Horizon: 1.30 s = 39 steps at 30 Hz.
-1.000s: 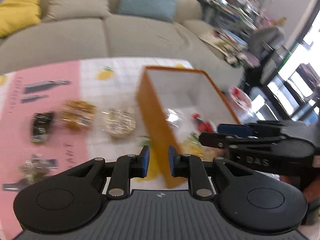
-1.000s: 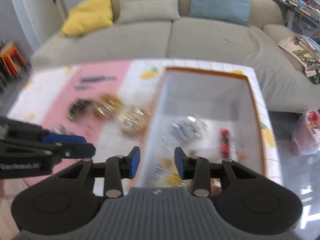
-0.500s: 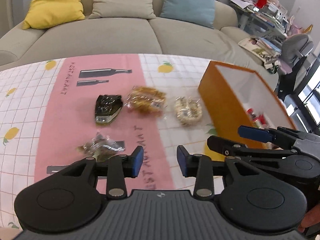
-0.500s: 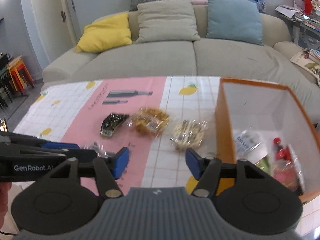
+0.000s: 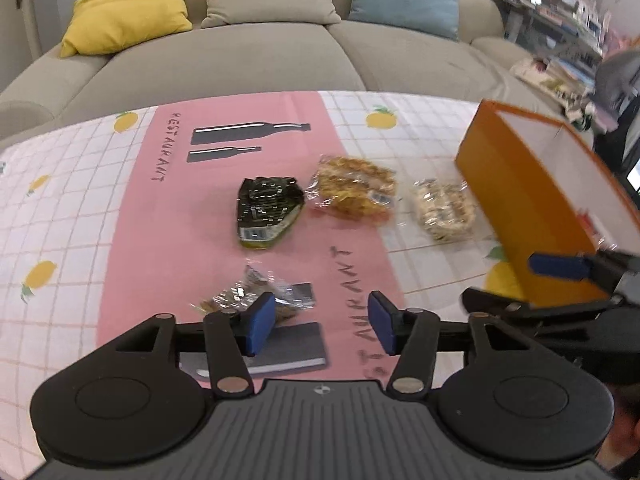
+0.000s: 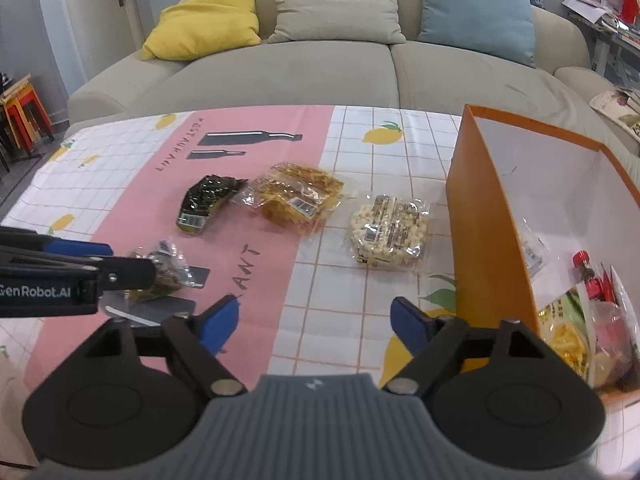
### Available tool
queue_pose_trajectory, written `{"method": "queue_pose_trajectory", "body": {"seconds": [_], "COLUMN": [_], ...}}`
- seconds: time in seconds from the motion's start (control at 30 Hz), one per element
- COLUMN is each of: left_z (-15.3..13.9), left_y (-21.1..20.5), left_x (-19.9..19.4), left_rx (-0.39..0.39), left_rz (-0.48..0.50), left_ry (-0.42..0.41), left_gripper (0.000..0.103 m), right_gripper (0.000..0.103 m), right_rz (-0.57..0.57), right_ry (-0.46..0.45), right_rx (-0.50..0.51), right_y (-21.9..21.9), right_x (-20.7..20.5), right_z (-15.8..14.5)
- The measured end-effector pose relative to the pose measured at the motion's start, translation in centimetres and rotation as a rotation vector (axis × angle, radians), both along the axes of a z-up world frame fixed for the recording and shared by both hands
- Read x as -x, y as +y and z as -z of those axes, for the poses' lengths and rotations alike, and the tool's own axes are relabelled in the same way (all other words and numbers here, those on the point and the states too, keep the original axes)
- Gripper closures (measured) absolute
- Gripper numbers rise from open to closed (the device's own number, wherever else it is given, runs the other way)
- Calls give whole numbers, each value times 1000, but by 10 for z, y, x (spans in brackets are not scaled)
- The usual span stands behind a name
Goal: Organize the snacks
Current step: 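Move both tools back over the remaining snacks, then grasp the small clear nut packet with the left tool while the right tool grasps the white-puff tray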
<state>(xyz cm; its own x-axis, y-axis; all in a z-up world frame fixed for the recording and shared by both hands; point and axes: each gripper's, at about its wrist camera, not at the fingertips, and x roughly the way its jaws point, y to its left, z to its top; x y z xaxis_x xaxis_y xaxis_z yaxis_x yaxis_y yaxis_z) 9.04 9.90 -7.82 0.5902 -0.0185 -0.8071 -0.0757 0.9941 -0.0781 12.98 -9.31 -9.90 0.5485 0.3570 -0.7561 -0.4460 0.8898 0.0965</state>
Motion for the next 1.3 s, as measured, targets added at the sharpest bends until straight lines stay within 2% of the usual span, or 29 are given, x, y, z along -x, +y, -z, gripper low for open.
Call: {"method": "queue_pose_trajectory", "body": {"seconds": [0.2, 0.27, 0.43, 0.6, 0.87, 1.03, 1.17, 1.23, 1.27, 1.3], "left_z": [19, 23, 36, 50, 56, 58, 56, 56, 56, 56], "left_y": [15, 17, 16, 17, 21, 15, 18, 20, 21, 21], "left_x": [-12, -16, -25, -34, -44, -44, -41, -39, -37, -36], "left_rx": [-95, -110, -167, -197, -174, -211, -188, -182, -181, -182], "left_rz": [21, 55, 165, 194, 186, 246, 302, 314, 320, 325], "left_ry": [57, 59, 79, 99, 80, 91, 117, 126, 130, 134], "left_gripper": [30, 30, 30, 30, 30, 28, 26, 24, 23, 22], "right_gripper": [21, 16, 16, 16, 14, 14, 17, 24, 30, 32], "right_rz": [-5, -10, 0, 55, 120, 136, 144, 144, 142, 133], "right_ry": [5, 4, -13, 0, -45, -40, -55, -70, -83, -93], "right_rx": [31, 45, 90, 94, 139, 135, 130, 147, 164, 180], "right_y": [12, 15, 24, 26, 33, 37, 38, 39, 39, 40], "right_x": [-19, -26, -46, -71, -100, -113, -116, -116, -114, -112], "right_z": [18, 23, 36, 47, 59, 69, 73, 74, 74, 74]}}
